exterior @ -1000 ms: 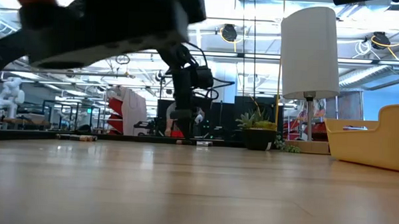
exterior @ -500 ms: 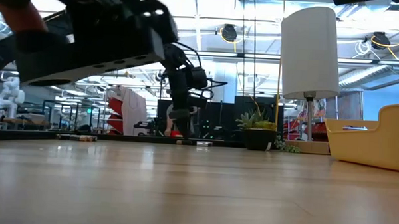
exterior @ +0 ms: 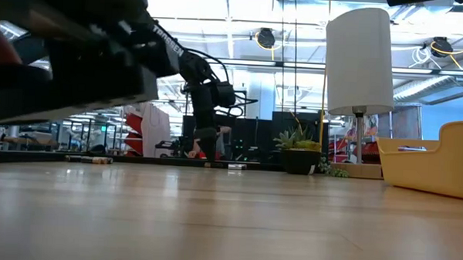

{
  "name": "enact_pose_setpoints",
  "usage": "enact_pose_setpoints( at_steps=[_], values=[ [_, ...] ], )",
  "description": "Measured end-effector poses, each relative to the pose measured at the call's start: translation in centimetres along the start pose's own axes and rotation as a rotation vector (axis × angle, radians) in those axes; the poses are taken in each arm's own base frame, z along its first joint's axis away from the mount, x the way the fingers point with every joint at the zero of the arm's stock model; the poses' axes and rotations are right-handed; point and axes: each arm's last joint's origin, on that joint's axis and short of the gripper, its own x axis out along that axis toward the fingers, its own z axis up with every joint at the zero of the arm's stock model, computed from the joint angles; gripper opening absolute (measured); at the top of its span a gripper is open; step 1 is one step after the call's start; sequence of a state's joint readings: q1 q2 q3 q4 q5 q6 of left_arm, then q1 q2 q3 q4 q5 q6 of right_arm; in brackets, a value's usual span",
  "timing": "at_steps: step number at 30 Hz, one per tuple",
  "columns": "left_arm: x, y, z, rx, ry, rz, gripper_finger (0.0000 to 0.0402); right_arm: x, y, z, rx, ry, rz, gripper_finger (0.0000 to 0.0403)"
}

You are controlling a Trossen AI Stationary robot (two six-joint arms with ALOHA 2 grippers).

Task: Sort batteries
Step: Put the brown battery into the yellow bin

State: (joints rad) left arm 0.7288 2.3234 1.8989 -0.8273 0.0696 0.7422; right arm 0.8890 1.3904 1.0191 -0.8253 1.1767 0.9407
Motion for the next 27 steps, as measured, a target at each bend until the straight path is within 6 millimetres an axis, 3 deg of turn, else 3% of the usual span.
enact_pose_setpoints(
  at_steps=[27],
  values=[
    [0.9, -2.0, 0.5, 0.0, 0.014, -0.078, 0.023, 0.0, 0.0, 0.0, 0.002, 0.0, -0.003, 0.0167]
  ],
)
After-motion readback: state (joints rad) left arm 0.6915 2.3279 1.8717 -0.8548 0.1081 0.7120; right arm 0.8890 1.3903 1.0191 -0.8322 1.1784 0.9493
